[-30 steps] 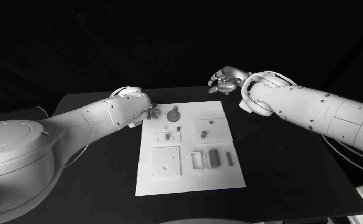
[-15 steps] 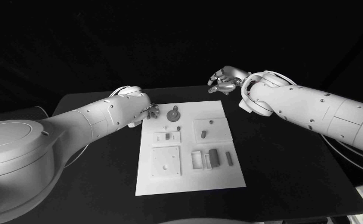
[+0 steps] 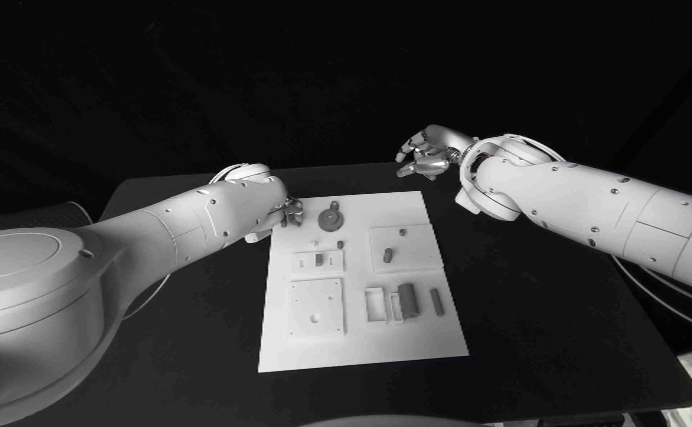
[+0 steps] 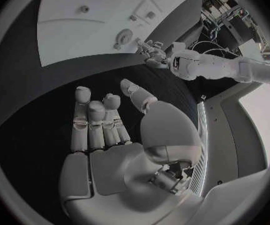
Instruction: Assemble the parts on the task board
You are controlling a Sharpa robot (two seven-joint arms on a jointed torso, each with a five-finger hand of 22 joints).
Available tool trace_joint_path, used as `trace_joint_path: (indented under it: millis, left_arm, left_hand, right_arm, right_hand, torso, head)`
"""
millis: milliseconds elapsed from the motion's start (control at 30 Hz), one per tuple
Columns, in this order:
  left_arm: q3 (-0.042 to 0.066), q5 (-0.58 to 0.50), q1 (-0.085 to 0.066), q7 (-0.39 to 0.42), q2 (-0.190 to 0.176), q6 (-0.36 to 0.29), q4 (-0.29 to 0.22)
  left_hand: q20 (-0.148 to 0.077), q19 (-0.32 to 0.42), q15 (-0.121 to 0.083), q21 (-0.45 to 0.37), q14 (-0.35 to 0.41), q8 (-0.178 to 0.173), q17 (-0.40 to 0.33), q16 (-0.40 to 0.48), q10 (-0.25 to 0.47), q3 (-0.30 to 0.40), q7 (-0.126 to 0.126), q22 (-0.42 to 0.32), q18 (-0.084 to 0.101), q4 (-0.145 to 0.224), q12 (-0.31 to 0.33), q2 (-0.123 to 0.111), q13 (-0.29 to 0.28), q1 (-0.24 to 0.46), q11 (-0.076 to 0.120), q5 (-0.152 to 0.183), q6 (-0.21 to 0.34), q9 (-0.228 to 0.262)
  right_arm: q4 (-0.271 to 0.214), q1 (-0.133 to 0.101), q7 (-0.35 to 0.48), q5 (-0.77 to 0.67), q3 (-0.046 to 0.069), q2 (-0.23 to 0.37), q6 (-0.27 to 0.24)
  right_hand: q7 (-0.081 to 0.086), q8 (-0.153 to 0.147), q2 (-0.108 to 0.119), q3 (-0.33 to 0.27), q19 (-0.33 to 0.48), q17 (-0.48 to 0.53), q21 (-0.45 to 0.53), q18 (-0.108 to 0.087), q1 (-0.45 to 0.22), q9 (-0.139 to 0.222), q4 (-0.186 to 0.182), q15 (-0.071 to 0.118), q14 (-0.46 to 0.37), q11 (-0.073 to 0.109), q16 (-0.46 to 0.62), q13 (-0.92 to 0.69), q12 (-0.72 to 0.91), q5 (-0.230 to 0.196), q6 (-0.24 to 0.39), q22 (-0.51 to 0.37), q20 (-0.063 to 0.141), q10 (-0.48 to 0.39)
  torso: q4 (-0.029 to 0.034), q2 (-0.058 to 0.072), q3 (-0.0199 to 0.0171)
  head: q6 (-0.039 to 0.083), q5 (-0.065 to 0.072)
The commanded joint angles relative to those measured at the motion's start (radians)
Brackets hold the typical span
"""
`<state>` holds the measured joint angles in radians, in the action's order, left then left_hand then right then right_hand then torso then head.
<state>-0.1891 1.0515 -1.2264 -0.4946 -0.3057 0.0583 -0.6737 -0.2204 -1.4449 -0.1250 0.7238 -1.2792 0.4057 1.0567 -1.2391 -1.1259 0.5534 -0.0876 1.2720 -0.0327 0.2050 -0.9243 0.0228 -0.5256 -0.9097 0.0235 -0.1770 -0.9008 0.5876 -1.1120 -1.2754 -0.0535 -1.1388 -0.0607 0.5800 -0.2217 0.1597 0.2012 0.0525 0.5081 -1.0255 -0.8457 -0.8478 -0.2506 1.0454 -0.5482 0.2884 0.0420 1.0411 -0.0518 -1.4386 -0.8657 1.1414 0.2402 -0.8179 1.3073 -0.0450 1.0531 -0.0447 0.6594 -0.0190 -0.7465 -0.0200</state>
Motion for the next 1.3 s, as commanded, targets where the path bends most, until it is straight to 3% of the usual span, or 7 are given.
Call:
trace_joint_path:
  millis: [33, 367, 533, 700, 967, 1067, 1300]
  left_arm:
    - [0.0, -0.013, 0.0, 0.013, 0.002, 0.012, -0.003]
    - [0.0, -0.02, 0.0, 0.019, 0.001, -0.011, -0.004]
    - [0.0, -0.035, 0.0, 0.022, -0.002, -0.029, -0.007]
    - [0.001, -0.064, -0.001, 0.022, -0.008, -0.042, -0.014]
    - [0.002, -0.125, -0.002, 0.011, -0.036, -0.074, -0.047]
    - [0.002, -0.16, -0.008, -0.003, -0.053, -0.089, -0.073]
    - [0.001, -0.27, -0.025, -0.039, -0.11, -0.153, -0.181]
  left_hand:
    - [-0.001, -0.007, -0.004, 0.004, -0.002, -0.001, -0.001, -0.005, -0.007, 0.006, -0.005, 0.001, -0.117, 0.005, -0.006, 0.005, 0.001, -0.02, -0.003, 0.004, -0.012, 0.004]
    - [0.0, -0.009, -0.005, 0.005, -0.005, 0.001, -0.001, -0.007, -0.012, 0.013, -0.004, 0.003, -0.113, 0.023, -0.007, 0.016, 0.002, -0.048, -0.002, -0.004, -0.018, 0.01]
    - [0.0, -0.016, -0.018, 0.006, -0.015, 0.035, -0.002, -0.011, -0.033, 0.022, 0.011, 0.002, -0.108, 0.047, -0.004, 0.029, 0.007, -0.083, 0.011, -0.03, -0.061, 0.042]
    - [-0.003, -0.022, -0.026, 0.003, -0.021, 0.047, -0.004, -0.008, -0.055, 0.05, 0.019, -0.001, -0.104, 0.038, 0.005, 0.016, 0.012, -0.101, 0.02, -0.032, -0.076, 0.069]
    - [-0.009, -0.029, -0.036, 0.001, -0.026, 0.086, -0.004, -0.005, -0.075, 0.053, 0.031, -0.002, -0.097, 0.038, 0.017, -0.003, 0.013, -0.084, 0.03, -0.188, -0.094, 0.115]
    - [-0.011, -0.031, -0.039, 0.0, -0.026, 0.102, -0.003, -0.005, -0.079, 0.052, 0.035, -0.002, -0.095, 0.042, 0.019, -0.006, 0.012, -0.077, 0.034, -0.226, -0.097, 0.129]
    - [-0.015, -0.033, -0.047, 0.0, -0.027, 0.148, -0.001, -0.006, -0.093, 0.05, 0.045, 0.0, -0.088, 0.056, 0.017, -0.012, 0.006, -0.05, 0.042, -0.326, -0.102, 0.16]
  right_arm:
    - [-0.002, 0.0, 0.002, -0.009, 0.0, 0.0, 0.011]
    - [-0.002, 0.0, 0.002, -0.009, 0.0, 0.001, 0.012]
    - [-0.001, 0.0, 0.002, -0.009, 0.0, 0.001, 0.013]
    - [0.0, 0.0, 0.001, -0.009, 0.0, 0.002, 0.012]
    - [0.0, 0.0, 0.001, -0.009, 0.0, 0.005, 0.013]
    - [0.001, 0.0, 0.0, -0.009, 0.0, 0.006, 0.013]
    - [0.003, 0.0, -0.001, -0.009, 0.0, 0.007, 0.017]
  right_hand:
    - [0.009, 0.005, -0.009, 0.006, -0.004, 0.001, 0.005, -0.011, -0.001, 0.001, 0.0, 0.008, 0.001, -0.003, -0.006, 0.001, 0.005, 0.004, -0.007, 0.013, 0.005, -0.004]
    - [0.009, 0.005, -0.009, 0.006, -0.004, 0.001, 0.005, -0.011, -0.002, 0.001, -0.001, 0.008, 0.001, -0.003, -0.006, 0.001, 0.005, 0.004, -0.007, 0.013, 0.005, -0.004]
    - [0.009, 0.005, -0.009, 0.005, -0.004, 0.001, 0.005, -0.011, -0.002, 0.001, -0.001, 0.008, 0.001, -0.003, -0.006, 0.001, 0.005, 0.004, -0.007, 0.013, 0.005, -0.004]
    - [0.009, 0.005, -0.009, 0.005, -0.004, 0.001, 0.005, -0.011, -0.003, 0.001, -0.001, 0.008, 0.001, -0.003, -0.006, 0.001, 0.005, 0.004, -0.007, 0.013, 0.005, -0.004]
    - [0.009, 0.005, -0.009, 0.006, -0.004, 0.002, 0.005, -0.011, -0.003, 0.001, 0.0, 0.009, 0.001, -0.003, -0.006, 0.001, 0.005, 0.004, -0.007, 0.013, 0.005, -0.004]
    - [0.009, 0.005, -0.009, 0.006, -0.003, 0.002, 0.005, -0.011, -0.002, 0.001, 0.0, 0.009, 0.001, -0.003, -0.006, 0.001, 0.005, 0.004, -0.007, 0.013, 0.005, -0.004]
    - [0.009, 0.005, -0.009, 0.006, -0.003, 0.002, 0.005, -0.011, -0.002, 0.001, 0.0, 0.009, 0.001, -0.003, -0.006, 0.002, 0.005, 0.005, -0.007, 0.013, 0.005, -0.004]
  torso:
    - [-0.0002, 0.0, -0.0005]
    - [-0.0005, 0.0, -0.001]
    - [0.0, 0.0, -0.001]
    - [0.0004, -0.001, -0.0006]
    - [0.0014, -0.002, -0.0009]
    - [0.0024, -0.003, -0.0004]
    - [0.0045, -0.004, -0.0014]
  head:
    - [0.0, -0.001]
    - [0.0, -0.001]
    - [0.0, 0.0]
    - [0.0, 0.0]
    - [0.001, 0.0]
    - [0.002, 0.0]
    - [0.004, -0.004]
